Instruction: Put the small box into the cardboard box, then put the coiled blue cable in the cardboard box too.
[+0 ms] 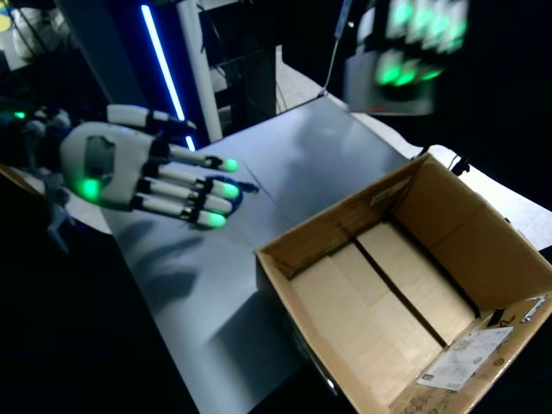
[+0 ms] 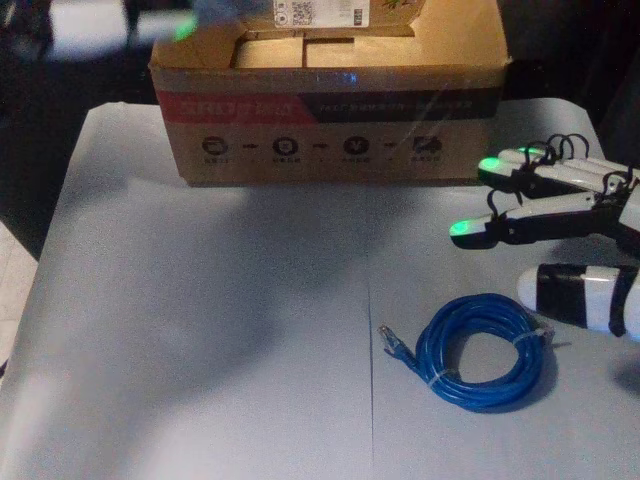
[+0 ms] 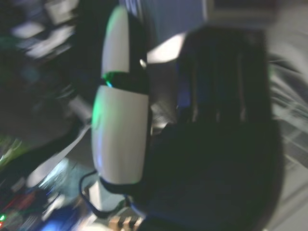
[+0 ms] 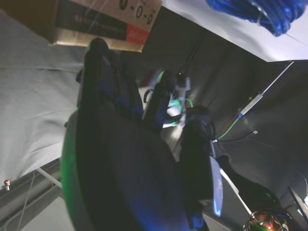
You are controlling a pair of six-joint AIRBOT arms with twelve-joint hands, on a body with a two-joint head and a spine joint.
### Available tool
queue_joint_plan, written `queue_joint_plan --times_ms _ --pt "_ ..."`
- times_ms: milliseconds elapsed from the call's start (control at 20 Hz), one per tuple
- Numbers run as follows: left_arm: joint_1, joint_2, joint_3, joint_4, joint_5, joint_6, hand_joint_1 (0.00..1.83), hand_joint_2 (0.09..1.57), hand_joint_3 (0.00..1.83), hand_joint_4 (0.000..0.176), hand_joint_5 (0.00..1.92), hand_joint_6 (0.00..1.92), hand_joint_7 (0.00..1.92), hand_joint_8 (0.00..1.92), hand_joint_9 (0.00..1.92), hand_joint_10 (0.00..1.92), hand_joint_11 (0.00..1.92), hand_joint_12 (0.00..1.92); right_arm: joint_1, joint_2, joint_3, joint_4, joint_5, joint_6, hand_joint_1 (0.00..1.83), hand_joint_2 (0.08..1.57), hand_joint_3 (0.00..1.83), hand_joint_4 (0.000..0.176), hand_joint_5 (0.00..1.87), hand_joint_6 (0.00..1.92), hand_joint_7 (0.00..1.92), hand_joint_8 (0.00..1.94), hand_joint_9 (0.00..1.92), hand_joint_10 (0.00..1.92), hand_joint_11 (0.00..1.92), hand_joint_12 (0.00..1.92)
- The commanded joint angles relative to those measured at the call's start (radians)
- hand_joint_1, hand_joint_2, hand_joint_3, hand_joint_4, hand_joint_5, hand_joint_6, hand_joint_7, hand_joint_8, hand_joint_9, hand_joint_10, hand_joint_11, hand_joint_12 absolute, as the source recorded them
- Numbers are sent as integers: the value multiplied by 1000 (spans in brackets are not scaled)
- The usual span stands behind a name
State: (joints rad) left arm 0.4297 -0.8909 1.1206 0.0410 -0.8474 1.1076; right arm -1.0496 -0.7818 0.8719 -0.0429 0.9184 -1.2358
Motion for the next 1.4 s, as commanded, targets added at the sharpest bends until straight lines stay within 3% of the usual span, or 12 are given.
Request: queue_joint_plan --times_ms 0,50,150,350,400,450,650,700,750,800,1100,1350 --pt "-27 -11 19 -34 -49 3 1354 1158 1 0 878 1242 797 1012 890 1309 919 1519 15 -5 7 15 121 5 0 1374 3 176 186 0 105 4 34 1 0 0" --pt "-47 -35 48 -61 -31 3 1257 1106 0 0 1023 868 972 1024 857 992 672 1431 16 -12 12 12 121 10 0 1364 0 176 179 0 96 0 20 0 0 0" --pt "-80 -102 119 -113 2 3 1216 1125 0 0 1052 861 862 1192 711 1018 438 1634 16 -21 23 6 121 29 0 1354 0 176 183 3 104 4 25 3 0 0" --pt "-84 -225 235 -215 72 2 1234 1068 0 36 1120 724 1042 947 943 831 673 1409 20 -32 39 0 121 49 0 1386 9 171 188 1 98 0 22 3 0 0" --pt "-84 -276 278 -239 91 0 1240 1058 0 20 1147 776 1057 816 875 648 456 1437 24 -37 46 -2 121 54 0 1390 9 164 190 2 100 1 23 3 0 0" --pt "-83 -296 296 -245 100 -6 1243 1051 0 21 1078 786 1156 778 1034 687 738 1345 26 -42 50 -4 122 56 0 1391 8 150 208 9 107 4 26 3 0 0" --pt "-83 -370 368 -257 137 -40 1224 1090 2 14 969 959 1090 883 996 679 703 1340 33 -69 74 -18 122 70 0 1390 4 143 219 7 97 0 13 0 0 0" --pt "-83 -372 371 -256 142 -40 1021 1020 0 16 676 698 838 702 813 700 551 1424 36 -71 76 -24 122 77 0 1396 5 137 242 14 114 7 29 6 0 0" --pt "-83 -370 371 -255 142 -40 886 938 0 110 557 306 686 237 591 477 295 1350 37 -71 76 -26 122 79 0 1398 5 139 251 16 125 10 37 9 0 0" --pt "-83 -368 371 -253 142 -40 717 838 0 174 258 14 186 7 136 28 1 511 37 -71 77 -27 122 83 0 1402 6 139 262 16 127 8 36 7 0 0" --pt "-61 -270 293 -181 116 -40 472 796 1 176 0 0 0 0 0 0 0 181 37 -64 76 -27 121 114 0 1415 6 157 281 14 144 10 49 9 0 0" --pt "143 -83 94 -114 10 -40 204 989 0 176 107 6 25 1 22 0 0 207 36 -56 76 -25 121 119 0 1400 0 167 261 0 105 0 36 0 0 0"
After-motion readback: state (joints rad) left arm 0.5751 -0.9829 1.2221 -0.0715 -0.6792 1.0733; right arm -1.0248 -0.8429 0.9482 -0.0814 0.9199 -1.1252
